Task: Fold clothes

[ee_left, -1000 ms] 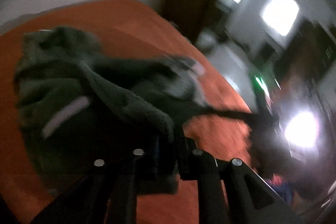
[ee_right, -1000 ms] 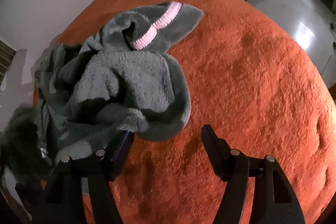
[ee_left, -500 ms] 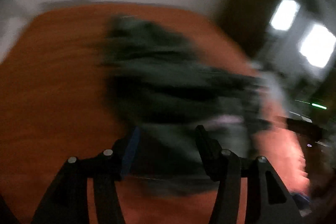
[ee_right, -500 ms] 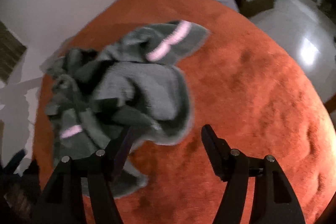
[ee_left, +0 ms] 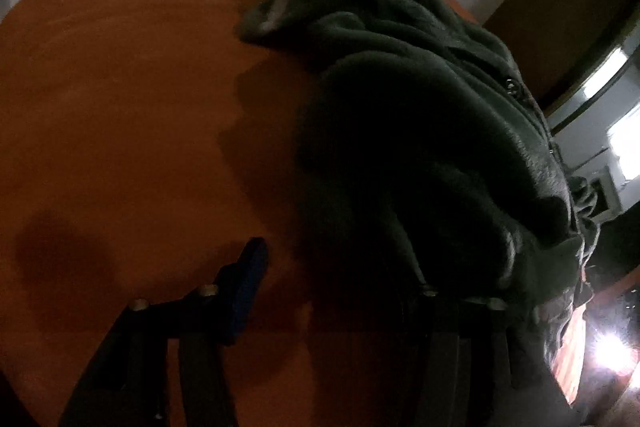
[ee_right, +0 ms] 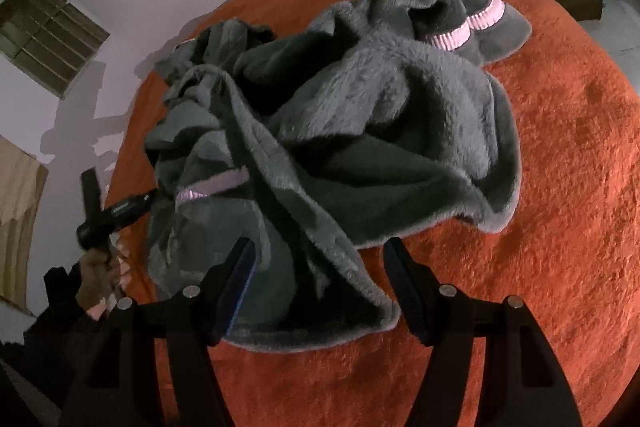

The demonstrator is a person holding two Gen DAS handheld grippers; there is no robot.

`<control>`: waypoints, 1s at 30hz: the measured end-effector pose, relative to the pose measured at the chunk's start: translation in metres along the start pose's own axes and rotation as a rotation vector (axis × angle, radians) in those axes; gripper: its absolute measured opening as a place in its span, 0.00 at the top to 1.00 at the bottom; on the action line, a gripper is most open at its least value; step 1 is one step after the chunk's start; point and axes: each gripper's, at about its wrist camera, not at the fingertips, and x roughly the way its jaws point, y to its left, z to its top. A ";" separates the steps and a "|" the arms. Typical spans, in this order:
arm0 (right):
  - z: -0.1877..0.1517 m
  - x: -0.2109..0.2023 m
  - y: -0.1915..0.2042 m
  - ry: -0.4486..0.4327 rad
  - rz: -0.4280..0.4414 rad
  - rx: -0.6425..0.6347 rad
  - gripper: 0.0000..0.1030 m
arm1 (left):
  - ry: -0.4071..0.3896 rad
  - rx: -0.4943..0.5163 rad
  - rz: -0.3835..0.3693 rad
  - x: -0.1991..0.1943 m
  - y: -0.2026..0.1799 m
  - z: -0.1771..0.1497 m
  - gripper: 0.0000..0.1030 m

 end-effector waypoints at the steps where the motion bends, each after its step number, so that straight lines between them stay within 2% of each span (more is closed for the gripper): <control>1: -0.002 0.000 -0.001 0.003 -0.003 -0.006 0.36 | 0.007 0.005 0.003 0.006 -0.002 0.001 0.79; 2: -0.003 0.000 -0.001 0.006 -0.007 -0.012 0.36 | 0.013 0.008 0.005 0.011 -0.003 0.002 0.80; 5: -0.007 -0.001 -0.004 0.015 0.002 -0.011 0.36 | 0.007 -0.052 -0.012 0.019 0.003 0.005 0.92; 7: -0.009 0.000 -0.005 0.021 0.007 -0.006 0.36 | -0.024 -0.075 0.010 0.012 0.005 0.005 0.94; 10: -0.015 0.005 -0.004 0.053 0.017 0.000 0.36 | -0.082 -0.009 0.139 -0.019 -0.001 0.009 0.95; 13: -0.020 0.017 -0.003 0.097 0.024 0.000 0.36 | -0.154 0.100 0.282 -0.066 -0.001 0.022 0.95; 16: -0.020 0.025 -0.006 0.116 0.031 0.005 0.36 | -0.207 0.228 0.525 -0.103 0.014 0.046 0.95; 18: -0.021 0.028 -0.007 0.123 0.033 0.010 0.36 | -0.190 0.274 0.659 -0.114 0.034 0.060 0.95; 21: -0.019 0.032 -0.009 0.126 0.035 0.016 0.36 | -0.153 0.355 0.887 -0.108 0.061 0.075 0.94; 23: -0.019 0.033 -0.008 0.128 0.034 0.015 0.36 | -0.155 0.526 1.144 -0.086 0.068 0.074 0.94; 25: -0.020 0.034 -0.006 0.135 0.038 0.010 0.36 | -0.176 0.686 1.321 -0.062 0.073 0.067 0.91; 27: -0.024 0.035 -0.003 0.145 0.045 0.002 0.36 | -0.083 0.579 1.198 -0.058 0.096 0.066 0.91; 29: -0.027 0.035 -0.001 0.154 0.049 -0.005 0.36 | -0.002 0.322 0.956 -0.070 0.131 0.067 0.90; 30: -0.029 0.036 0.000 0.160 0.054 -0.006 0.36 | 0.007 0.177 0.862 -0.079 0.150 0.068 0.88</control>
